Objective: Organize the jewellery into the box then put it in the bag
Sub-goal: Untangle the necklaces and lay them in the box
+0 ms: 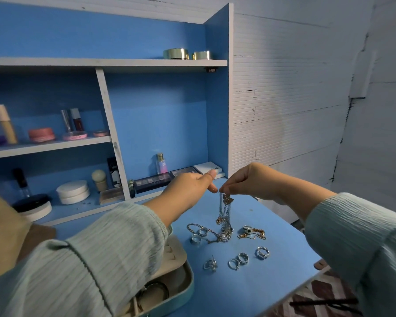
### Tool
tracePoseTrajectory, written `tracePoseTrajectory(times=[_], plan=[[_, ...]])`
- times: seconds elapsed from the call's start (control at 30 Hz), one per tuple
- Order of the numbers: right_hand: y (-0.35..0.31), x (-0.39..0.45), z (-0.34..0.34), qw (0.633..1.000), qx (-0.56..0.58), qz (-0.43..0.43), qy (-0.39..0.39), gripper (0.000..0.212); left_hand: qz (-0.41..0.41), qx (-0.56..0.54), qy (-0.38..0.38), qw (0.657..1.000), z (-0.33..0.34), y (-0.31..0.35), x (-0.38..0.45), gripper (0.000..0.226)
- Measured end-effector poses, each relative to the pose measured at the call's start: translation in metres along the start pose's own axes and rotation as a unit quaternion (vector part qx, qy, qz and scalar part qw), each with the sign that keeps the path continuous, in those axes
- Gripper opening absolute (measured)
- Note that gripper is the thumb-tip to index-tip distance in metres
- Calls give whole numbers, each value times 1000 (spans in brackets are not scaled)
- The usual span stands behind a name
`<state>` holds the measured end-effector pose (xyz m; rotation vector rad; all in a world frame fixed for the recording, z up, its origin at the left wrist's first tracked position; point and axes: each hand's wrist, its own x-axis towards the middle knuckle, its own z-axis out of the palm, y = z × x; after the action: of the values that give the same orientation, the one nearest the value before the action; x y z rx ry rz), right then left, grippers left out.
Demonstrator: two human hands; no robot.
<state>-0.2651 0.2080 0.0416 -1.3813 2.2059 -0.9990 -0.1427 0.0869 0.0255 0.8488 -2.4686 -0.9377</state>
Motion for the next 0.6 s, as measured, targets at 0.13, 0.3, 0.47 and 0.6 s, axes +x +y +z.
tracePoseTrajectory(times=[0.13, 0.3, 0.47, 0.6], plan=[[-6, -1, -1, 1000, -14, 5, 2, 2, -13, -2, 9, 1000, -2, 2, -3, 53], [-7, -3, 2, 1000, -13, 8, 4, 3, -16, -5, -1, 1000, -3, 8, -6, 50], [-6, -3, 2, 1000, -6, 5, 15, 6, -5, -33, -52, 998, -2, 3, -7, 18], [-9, -1, 1, 1000, -7, 3, 29, 13, -6, -50, -71, 996, 1, 0, -6, 6]])
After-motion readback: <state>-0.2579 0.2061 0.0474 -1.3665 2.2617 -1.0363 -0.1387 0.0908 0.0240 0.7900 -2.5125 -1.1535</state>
